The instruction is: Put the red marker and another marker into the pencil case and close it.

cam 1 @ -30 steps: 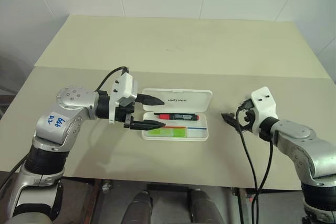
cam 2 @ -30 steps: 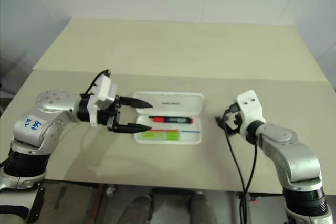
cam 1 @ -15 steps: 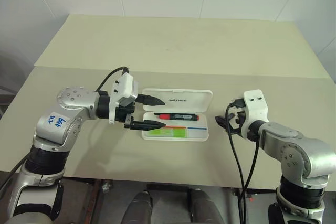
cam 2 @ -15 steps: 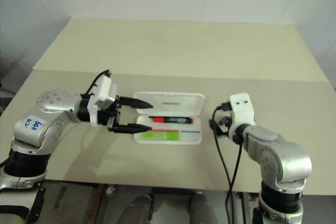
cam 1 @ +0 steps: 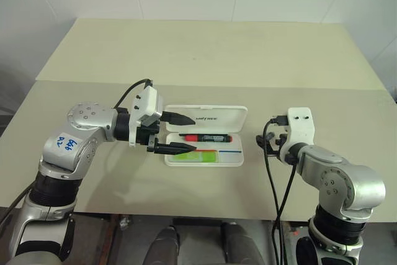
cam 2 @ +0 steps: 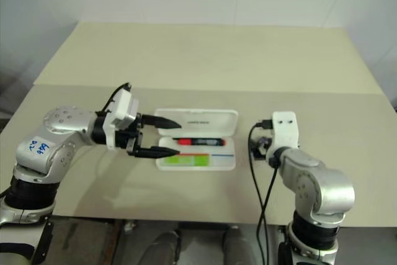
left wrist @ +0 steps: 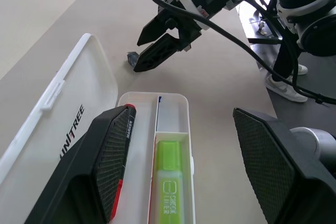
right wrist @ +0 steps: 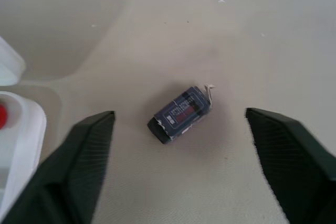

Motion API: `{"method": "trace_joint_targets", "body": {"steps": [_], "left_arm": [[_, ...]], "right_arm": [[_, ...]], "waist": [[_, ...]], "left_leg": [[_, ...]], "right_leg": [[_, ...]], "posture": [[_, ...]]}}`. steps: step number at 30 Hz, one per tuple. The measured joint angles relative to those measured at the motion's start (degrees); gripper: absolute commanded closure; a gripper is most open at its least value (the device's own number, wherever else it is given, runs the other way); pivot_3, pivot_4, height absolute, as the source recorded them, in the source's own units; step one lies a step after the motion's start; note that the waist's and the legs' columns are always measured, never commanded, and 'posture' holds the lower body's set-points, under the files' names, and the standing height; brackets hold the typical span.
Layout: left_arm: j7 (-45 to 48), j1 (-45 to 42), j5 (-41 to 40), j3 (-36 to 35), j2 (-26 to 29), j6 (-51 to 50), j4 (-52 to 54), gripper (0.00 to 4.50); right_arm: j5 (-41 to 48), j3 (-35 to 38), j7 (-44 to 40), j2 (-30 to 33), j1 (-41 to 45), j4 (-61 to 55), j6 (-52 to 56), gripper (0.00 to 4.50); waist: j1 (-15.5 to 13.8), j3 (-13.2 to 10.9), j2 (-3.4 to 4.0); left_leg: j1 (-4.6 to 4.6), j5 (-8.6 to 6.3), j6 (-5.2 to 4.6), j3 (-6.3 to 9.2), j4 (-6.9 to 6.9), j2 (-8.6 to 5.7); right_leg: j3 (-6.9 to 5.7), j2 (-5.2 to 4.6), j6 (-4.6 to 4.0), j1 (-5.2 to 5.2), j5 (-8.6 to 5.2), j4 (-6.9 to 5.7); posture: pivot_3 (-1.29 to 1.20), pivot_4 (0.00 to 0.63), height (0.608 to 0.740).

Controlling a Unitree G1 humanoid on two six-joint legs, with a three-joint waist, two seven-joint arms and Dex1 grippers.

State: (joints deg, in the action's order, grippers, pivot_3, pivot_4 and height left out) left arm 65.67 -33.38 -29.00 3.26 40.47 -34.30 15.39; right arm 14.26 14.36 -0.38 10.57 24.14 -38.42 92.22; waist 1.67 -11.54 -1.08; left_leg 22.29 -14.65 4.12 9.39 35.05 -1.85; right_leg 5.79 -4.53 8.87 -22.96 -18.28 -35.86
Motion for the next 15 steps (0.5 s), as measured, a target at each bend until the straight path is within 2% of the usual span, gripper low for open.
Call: {"method": "trace_joint_targets", "body": {"steps": [8,11,15], "left_arm": [[-0.1,0.0,-0.2,0.0,0.0,-0.2,0.4,1.08],[-0.2,0.0,-0.2,0.0,0.0,-0.3,0.5,1.08],[-0.3,0.1,-0.2,0.0,0.0,-0.3,0.8,1.08]], "right_arm": [[-3.2,-0.2,1.3,-3.9,1.1,0.1,0.0,4.22],[-4.0,-0.4,1.4,-5.3,1.7,0.1,0.0,4.46],[-4.4,-0.5,1.4,-5.7,1.8,0.1,0.0,4.48]], "waist": [[0.1,0.0,0.01],[0.1,0.0,0.01],[0.1,0.0,0.01]], "left_leg": [[0.05,0.05,0.09,-0.02,-0.07,0.0],[0.06,0.06,0.11,-0.02,-0.11,0.01],[0.11,0.06,0.11,-0.03,-0.12,0.0]], "right_leg": [[0.04,0.0,-0.02,-0.17,-0.01,-0.09],[0.04,0.01,-0.02,-0.23,-0.01,-0.11],[0.06,0.0,-0.02,-0.3,-0.01,-0.11]], "posture": [[0.0,0.15,0.74],[0.0,0.15,0.74],[0.0,0.15,0.74]]}}
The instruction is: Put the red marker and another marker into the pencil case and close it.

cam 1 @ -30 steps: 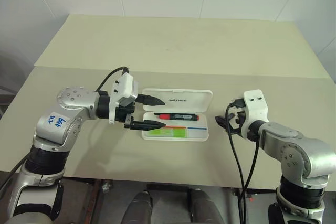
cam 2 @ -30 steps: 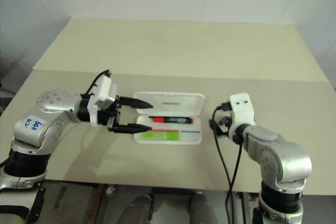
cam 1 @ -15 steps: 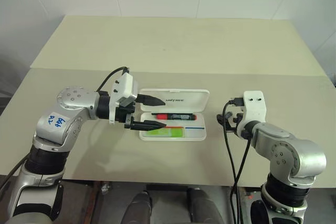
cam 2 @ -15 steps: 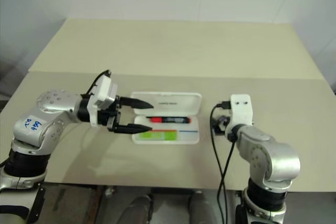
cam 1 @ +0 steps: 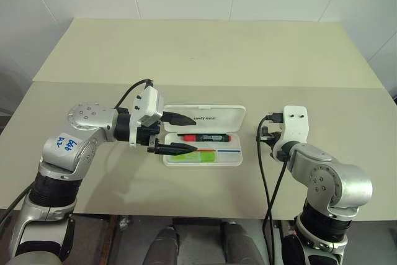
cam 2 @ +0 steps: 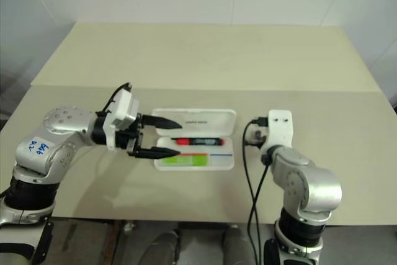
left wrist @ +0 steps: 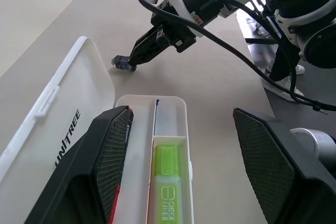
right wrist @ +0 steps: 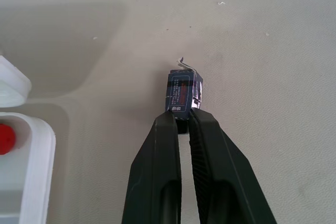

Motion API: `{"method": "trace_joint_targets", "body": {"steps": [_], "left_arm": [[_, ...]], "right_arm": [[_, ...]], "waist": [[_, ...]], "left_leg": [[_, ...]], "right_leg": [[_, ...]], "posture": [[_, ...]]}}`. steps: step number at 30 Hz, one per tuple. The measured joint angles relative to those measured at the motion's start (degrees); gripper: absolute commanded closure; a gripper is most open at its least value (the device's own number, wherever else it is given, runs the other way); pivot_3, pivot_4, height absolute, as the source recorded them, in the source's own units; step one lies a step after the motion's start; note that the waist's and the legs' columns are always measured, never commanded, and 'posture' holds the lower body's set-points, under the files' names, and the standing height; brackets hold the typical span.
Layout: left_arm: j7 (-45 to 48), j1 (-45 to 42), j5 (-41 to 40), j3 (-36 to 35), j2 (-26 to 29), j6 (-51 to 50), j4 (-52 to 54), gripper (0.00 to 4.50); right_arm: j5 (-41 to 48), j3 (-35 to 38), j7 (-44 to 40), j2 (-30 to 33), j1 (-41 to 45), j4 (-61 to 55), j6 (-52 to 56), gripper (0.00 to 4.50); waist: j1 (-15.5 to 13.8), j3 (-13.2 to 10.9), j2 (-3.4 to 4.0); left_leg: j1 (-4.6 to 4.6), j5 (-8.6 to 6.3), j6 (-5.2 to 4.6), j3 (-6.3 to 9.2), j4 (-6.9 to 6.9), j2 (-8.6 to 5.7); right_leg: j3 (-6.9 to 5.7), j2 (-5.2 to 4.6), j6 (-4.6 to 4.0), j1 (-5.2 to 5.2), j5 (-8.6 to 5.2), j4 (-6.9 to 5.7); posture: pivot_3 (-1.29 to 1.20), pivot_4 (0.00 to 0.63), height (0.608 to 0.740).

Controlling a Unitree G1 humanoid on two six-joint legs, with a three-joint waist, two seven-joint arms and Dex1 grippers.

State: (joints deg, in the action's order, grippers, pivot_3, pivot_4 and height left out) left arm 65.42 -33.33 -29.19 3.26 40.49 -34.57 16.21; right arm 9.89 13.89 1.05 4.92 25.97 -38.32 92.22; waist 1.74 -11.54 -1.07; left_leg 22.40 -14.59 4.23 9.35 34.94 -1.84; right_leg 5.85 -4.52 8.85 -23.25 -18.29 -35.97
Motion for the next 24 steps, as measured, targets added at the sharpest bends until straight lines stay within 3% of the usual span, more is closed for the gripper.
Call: {"method": "trace_joint_targets", "body": {"steps": [11,19,24], "left_arm": [[-0.4,0.2,0.0,0.0,0.0,0.0,0.8,1.08],[-0.3,0.4,-0.1,0.0,-0.1,0.1,0.8,1.08],[-0.1,0.4,-0.1,0.1,-0.4,0.3,0.8,1.08]], "right_arm": [[-0.2,-0.5,-2.1,2.1,0.0,0.1,-0.1,4.48],[5.2,-1.3,-12.8,14.6,-1.0,-0.1,-4.0,4.48],[13.3,1.1,-24.0,21.3,-2.3,-0.6,-8.6,4.48]], "waist": [[0.0,0.0,0.0],[0.0,0.0,0.02],[0.0,0.0,0.01]], "left_leg": [[0.01,0.0,0.0,-0.01,0.0,0.0],[0.04,0.0,0.0,-0.07,-0.01,0.01],[0.08,-0.01,-0.02,-0.11,0.03,0.01]], "right_leg": [[0.01,0.0,0.0,-0.01,0.0,0.0],[0.03,0.0,0.0,-0.04,0.0,0.04],[0.05,0.0,0.02,-0.03,0.01,0.05]], "posture": [[0.0,0.15,0.74],[0.0,0.15,0.74],[0.0,0.15,0.74]]}}
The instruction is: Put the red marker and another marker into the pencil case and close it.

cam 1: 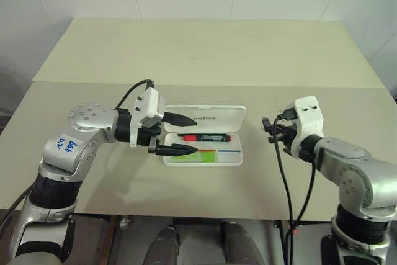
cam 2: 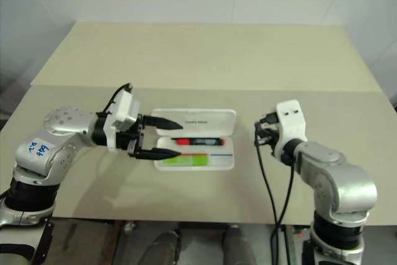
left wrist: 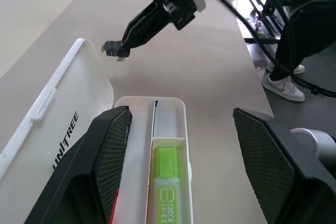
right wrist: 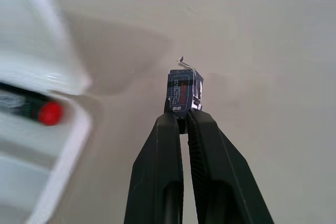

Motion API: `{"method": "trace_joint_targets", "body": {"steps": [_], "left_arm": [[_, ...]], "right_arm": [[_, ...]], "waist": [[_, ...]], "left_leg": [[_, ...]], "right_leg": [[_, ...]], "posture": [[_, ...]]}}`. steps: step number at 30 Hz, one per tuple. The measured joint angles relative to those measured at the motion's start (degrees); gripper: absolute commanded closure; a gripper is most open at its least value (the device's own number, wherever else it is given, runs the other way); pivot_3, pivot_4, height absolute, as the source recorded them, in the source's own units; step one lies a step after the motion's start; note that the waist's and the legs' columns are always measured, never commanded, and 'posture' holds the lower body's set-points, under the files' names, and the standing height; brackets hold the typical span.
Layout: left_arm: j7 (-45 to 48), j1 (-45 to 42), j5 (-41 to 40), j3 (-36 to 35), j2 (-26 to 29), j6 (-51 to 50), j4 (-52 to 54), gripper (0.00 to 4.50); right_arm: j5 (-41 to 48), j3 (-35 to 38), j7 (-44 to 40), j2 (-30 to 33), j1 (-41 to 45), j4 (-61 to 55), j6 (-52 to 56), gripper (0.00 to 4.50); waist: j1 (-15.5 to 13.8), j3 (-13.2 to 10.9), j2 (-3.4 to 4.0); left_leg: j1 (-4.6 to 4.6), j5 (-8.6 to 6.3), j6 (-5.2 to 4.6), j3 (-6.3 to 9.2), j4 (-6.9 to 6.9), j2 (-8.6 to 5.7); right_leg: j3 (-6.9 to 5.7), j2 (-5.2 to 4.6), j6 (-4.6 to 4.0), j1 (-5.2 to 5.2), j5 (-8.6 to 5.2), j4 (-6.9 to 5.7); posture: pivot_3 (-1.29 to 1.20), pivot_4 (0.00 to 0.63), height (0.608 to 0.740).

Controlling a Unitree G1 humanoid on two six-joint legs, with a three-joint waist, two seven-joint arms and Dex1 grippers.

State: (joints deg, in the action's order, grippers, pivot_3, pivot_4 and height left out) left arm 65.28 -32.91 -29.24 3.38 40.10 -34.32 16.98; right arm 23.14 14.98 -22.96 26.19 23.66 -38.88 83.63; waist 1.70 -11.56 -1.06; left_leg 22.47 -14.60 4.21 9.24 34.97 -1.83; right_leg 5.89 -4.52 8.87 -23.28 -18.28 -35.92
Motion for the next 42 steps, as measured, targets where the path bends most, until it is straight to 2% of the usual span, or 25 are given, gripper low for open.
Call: {"method": "trace_joint_targets", "body": {"steps": [5,9,15,21,26,42], "left_arm": [[0.5,0.0,0.0,0.1,-0.7,0.2,0.0,1.08],[0.8,0.0,0.0,0.2,-0.7,0.3,-0.1,1.08],[3.2,0.6,1.0,1.5,1.2,2.4,-0.5,1.08],[5.3,0.7,2.8,3.0,1.7,5.6,-2.0,1.08],[5.6,1.8,3.6,4.0,1.7,7.0,-2.0,1.08],[5.2,2.2,3.9,4.5,1.7,7.4,-1.7,1.08]], "right_arm": [[6.3,2.9,-6.2,2.4,-2.1,0.0,-2.3,4.48],[16.1,6.9,-13.9,3.4,-3.9,-1.5,-3.7,4.48],[20.8,5.2,-24.4,15.5,-10.1,-1.8,-12.2,4.48],[17.5,-2.2,-30.3,20.9,-11.6,1.2,-25.6,4.48],[13.2,-7.9,-32.6,22.5,-11.3,5.5,-33.9,4.48],[5.3,-20.4,-37.6,21.0,-2.9,17.0,-46.6,4.48]], "waist": [[-0.1,0.0,0.0],[-0.1,0.0,0.0],[-0.1,0.0,-0.02],[-0.1,0.0,-0.05],[-0.2,0.0,-0.06],[-0.2,-0.1,-0.13]], "left_leg": [[0.03,0.0,-0.01,0.0,0.03,-0.01],[0.03,-0.01,-0.02,0.0,0.03,0.02],[0.04,-0.03,-0.05,-0.07,0.1,-0.01],[0.01,-0.03,-0.05,-0.11,0.17,0.02],[0.03,-0.03,-0.05,-0.11,0.15,0.02],[0.03,-0.03,-0.06,-0.1,0.17,0.02]], "right_leg": [[0.0,0.0,0.0,0.0,0.0,0.01],[-0.01,0.02,0.0,0.0,0.0,0.01],[0.0,-0.01,0.03,0.05,0.01,0.07],[0.02,0.02,0.05,0.08,0.03,0.07],[0.02,0.01,0.06,0.08,0.03,0.12],[0.03,0.01,0.06,0.07,0.03,0.09]], "posture": [[0.0,0.15,0.74],[0.0,0.15,0.74],[0.0,0.15,0.74],[0.0,0.15,0.74],[0.0,0.15,0.74],[0.0,0.15,0.74]]}}
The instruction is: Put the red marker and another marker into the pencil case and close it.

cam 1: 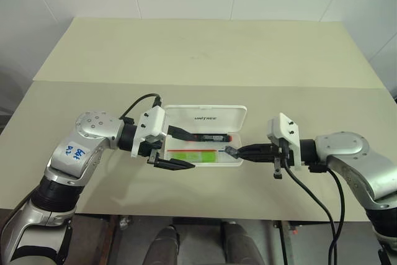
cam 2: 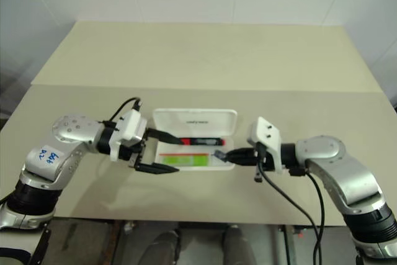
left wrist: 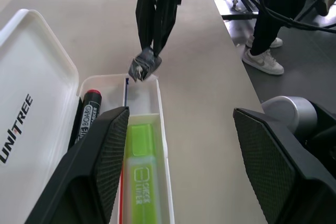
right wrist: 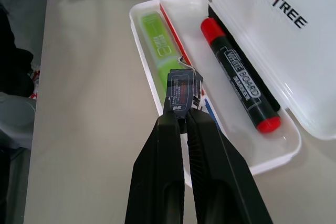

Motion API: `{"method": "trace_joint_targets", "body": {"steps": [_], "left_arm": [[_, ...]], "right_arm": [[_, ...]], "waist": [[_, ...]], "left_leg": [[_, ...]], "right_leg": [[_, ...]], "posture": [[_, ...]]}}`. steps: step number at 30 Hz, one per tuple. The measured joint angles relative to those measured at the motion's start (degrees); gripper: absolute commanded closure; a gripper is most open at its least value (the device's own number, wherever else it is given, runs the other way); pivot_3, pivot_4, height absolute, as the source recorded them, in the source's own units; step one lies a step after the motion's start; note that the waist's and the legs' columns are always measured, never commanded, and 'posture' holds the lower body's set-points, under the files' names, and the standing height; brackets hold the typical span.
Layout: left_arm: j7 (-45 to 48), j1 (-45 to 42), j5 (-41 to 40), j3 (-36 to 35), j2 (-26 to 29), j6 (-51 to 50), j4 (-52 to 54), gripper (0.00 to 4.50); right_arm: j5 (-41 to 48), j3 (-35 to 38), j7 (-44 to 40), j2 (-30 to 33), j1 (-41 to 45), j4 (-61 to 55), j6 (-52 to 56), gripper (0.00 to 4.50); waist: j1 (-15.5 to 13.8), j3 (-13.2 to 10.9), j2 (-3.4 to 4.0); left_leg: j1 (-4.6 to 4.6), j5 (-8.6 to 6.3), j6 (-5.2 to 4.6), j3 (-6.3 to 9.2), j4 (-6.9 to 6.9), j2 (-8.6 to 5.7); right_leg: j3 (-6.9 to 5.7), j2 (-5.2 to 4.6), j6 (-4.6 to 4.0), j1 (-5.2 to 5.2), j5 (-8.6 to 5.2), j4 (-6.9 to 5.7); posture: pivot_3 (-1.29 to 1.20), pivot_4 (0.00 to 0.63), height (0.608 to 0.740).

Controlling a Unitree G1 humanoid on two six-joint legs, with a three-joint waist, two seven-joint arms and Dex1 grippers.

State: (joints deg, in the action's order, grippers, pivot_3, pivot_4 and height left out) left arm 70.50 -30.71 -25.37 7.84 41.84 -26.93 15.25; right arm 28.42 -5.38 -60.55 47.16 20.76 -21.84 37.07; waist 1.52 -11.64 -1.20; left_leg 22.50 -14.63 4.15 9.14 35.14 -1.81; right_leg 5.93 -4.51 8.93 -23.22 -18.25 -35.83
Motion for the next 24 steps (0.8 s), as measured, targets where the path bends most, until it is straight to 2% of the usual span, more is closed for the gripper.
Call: {"method": "trace_joint_targets", "body": {"steps": [16,17,18,24], "left_arm": [[-0.7,0.0,0.0,0.0,0.0,-0.4,0.1,1.08],[-0.8,0.0,0.0,0.0,0.0,-0.4,0.1,1.08],[-0.9,0.0,0.0,0.0,0.0,-0.5,0.1,1.08],[-1.0,0.0,0.0,0.0,0.0,-0.5,0.1,1.08]], "right_arm": [[-6.8,-5.2,-4.5,-1.6,2.7,8.7,-7.8,4.48],[-7.1,-5.4,-4.5,-1.7,2.7,9.0,-8.1,3.87],[-7.2,-5.4,-4.6,-1.9,2.7,9.2,-8.3,3.65],[-7.7,-5.4,-4.9,-2.6,3.1,10.3,-9.6,1.58]], "waist": [[0.0,0.0,0.0],[0.0,0.0,0.0],[0.0,0.0,0.0],[0.1,0.0,0.0]], "left_leg": [[-0.01,0.0,0.0,0.0,0.02,0.0],[-0.01,0.0,0.0,0.0,0.02,0.0],[-0.01,0.0,0.0,0.0,0.02,0.0],[-0.01,0.0,0.01,0.0,0.02,0.0]], "right_leg": [[0.01,0.0,0.0,-0.02,0.0,-0.06],[0.01,0.0,0.0,-0.02,0.0,-0.06],[0.01,0.0,0.0,-0.01,0.0,-0.06],[0.01,0.0,0.0,-0.02,0.0,-0.08]], "posture": [[0.0,0.15,0.74],[0.0,0.15,0.74],[0.0,0.15,0.74],[0.0,0.15,0.74]]}}
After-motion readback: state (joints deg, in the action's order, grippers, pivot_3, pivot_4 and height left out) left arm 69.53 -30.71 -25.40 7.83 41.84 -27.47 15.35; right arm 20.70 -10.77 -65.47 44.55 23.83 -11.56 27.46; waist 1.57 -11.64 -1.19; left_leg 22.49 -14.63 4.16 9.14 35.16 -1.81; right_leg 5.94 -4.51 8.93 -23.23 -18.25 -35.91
